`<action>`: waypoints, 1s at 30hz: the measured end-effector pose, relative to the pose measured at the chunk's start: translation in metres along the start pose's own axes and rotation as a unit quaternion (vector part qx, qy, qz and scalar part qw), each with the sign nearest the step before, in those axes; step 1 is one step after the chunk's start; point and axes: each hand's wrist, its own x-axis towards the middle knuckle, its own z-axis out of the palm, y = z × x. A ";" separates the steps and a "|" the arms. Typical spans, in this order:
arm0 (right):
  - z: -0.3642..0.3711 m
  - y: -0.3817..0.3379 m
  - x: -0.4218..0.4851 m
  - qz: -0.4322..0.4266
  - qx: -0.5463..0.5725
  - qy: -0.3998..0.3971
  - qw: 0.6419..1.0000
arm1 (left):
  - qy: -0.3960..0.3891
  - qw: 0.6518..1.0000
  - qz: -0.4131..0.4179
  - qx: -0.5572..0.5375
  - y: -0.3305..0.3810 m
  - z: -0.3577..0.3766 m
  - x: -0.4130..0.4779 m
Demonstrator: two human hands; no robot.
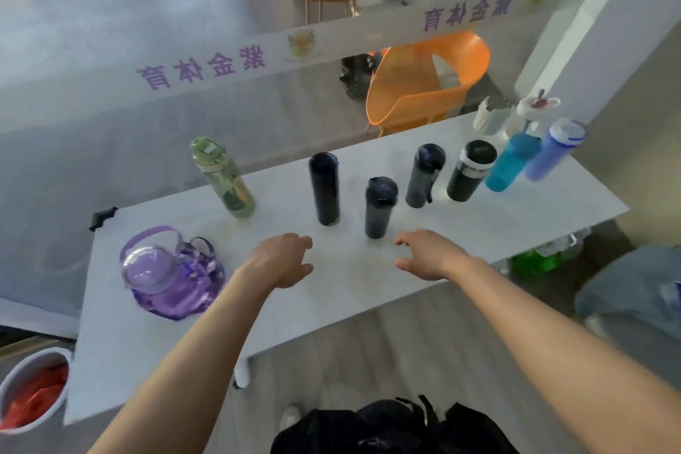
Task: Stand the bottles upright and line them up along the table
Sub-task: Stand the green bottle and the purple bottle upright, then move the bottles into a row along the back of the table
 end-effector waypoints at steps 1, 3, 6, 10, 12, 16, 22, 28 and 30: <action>-0.009 0.020 -0.003 -0.003 -0.007 0.003 1.000 | 0.010 1.000 -0.002 -0.005 0.020 -0.004 0.004; -0.027 0.058 -0.008 -0.002 -0.008 0.016 1.000 | 0.038 0.999 -0.004 -0.020 0.057 -0.017 0.010; -0.056 0.111 -0.013 0.001 -0.008 0.029 1.000 | 0.092 0.994 0.001 -0.060 0.108 -0.047 0.020; -0.099 0.163 -0.009 0.003 -0.010 0.061 0.998 | 0.149 0.987 0.019 -0.058 0.163 -0.099 0.042; -0.122 0.183 -0.001 0.006 0.006 0.083 0.997 | 0.171 0.984 0.027 -0.053 0.185 -0.125 0.062; -0.163 0.218 0.024 0.017 0.040 0.138 0.990 | 0.200 0.977 0.052 -0.055 0.215 -0.163 0.115; -0.219 0.278 0.046 0.053 0.123 0.242 0.961 | 0.182 0.976 0.097 -0.064 0.271 -0.203 0.208; -0.258 0.347 0.077 0.084 0.154 0.325 0.929 | 0.177 0.975 0.116 -0.072 0.318 -0.220 0.282; -0.271 0.371 0.095 0.092 0.166 0.330 0.925 | 0.179 0.975 0.112 -0.065 0.331 -0.223 0.306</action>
